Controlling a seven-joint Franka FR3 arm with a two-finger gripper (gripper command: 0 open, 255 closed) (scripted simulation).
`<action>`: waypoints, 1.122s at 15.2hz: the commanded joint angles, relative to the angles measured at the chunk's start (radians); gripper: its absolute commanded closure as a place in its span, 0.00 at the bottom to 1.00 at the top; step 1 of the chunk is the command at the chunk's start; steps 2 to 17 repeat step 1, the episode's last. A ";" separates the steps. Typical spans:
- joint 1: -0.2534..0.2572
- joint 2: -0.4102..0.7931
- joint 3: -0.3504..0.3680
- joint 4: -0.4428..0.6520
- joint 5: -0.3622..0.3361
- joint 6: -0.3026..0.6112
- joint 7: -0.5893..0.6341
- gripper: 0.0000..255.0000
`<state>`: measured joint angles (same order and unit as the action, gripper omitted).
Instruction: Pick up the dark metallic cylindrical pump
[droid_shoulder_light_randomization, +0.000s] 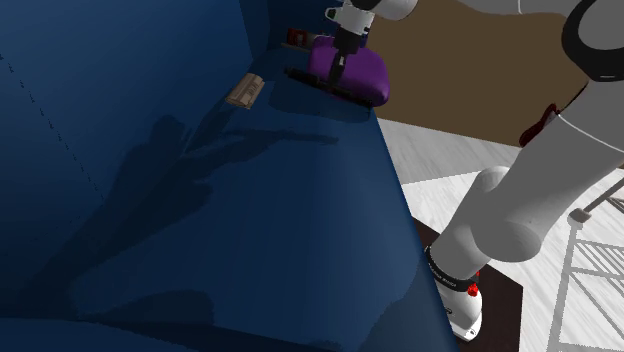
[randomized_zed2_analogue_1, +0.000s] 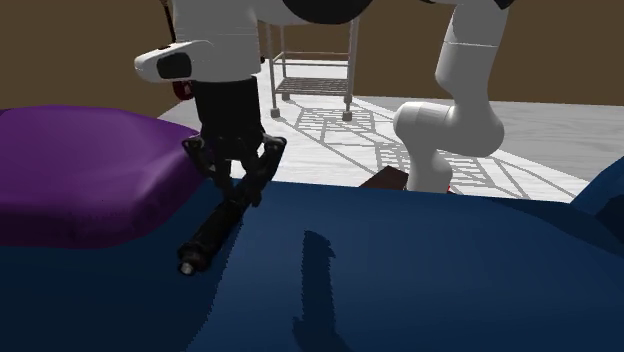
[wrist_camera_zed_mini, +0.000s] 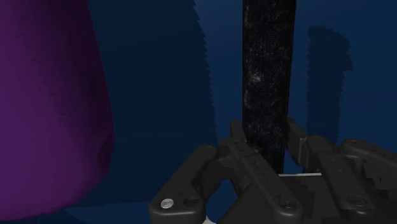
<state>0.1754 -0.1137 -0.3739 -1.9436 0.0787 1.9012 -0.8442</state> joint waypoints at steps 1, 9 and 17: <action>0.000 0.001 0.000 0.008 0.000 -0.007 0.000 1.00; 0.000 0.001 0.000 0.008 0.000 -0.007 0.000 1.00; 0.000 0.001 0.000 0.008 0.000 -0.007 0.000 1.00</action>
